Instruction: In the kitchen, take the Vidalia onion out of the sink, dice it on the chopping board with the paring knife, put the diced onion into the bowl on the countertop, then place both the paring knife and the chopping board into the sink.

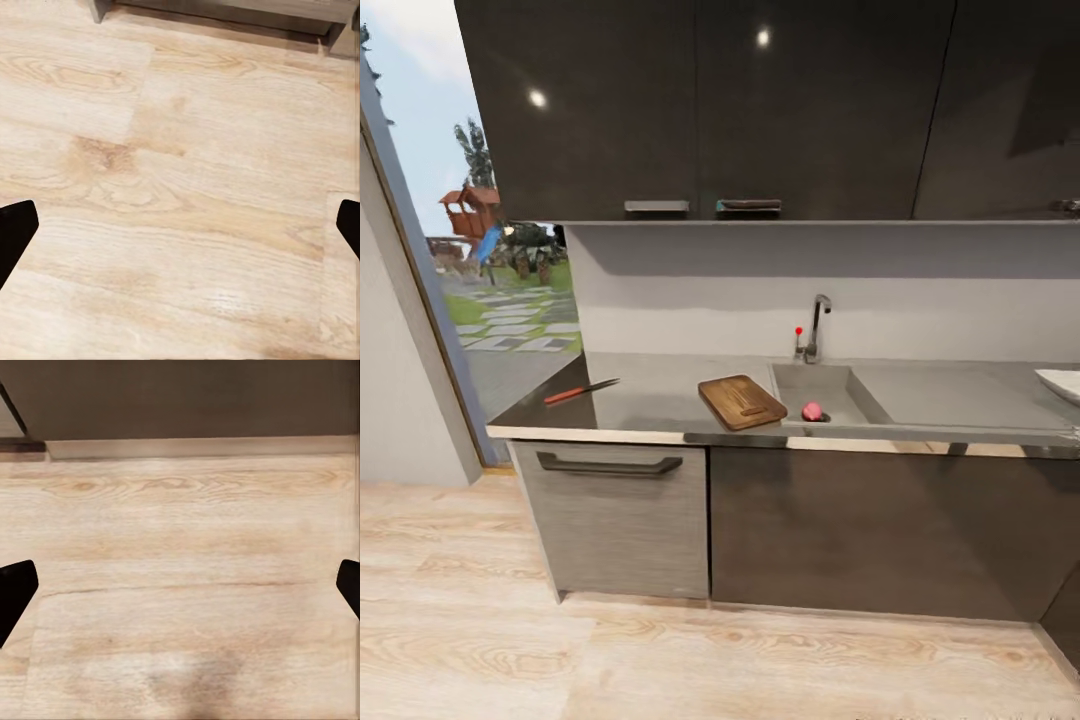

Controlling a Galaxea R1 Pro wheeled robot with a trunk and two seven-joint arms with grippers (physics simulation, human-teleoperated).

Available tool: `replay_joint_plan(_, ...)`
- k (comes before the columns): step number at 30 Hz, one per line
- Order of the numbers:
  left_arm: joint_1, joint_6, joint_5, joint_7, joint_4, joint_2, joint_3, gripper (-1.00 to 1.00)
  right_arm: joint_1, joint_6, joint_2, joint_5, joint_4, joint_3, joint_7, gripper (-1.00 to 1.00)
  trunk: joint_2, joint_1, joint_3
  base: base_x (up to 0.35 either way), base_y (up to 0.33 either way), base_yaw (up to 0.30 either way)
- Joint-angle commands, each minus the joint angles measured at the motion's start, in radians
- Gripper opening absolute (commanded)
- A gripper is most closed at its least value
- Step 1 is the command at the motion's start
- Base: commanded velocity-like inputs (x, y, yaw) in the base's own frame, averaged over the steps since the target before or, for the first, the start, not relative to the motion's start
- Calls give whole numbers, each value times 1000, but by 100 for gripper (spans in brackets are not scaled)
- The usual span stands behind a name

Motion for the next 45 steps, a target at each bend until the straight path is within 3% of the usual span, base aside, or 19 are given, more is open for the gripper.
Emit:
replay_joint_plan(1,0,-1,10,0,-1,1,-3,100,-1,-3,0,0,1,0,-3,100,0,0,0,0,1,-183)
replay_joint_plan(39,0,-1,10,0,-1,0,-3,100,-1,-4,-1,4,0,1,-4,100,0,0,4,0,0,-21)
replay_joint_plan(45,0,-1,10,0,-1,0,-2,100,-1,5,2,5,-54,0,-40,100,0,0,4,0,0,0)
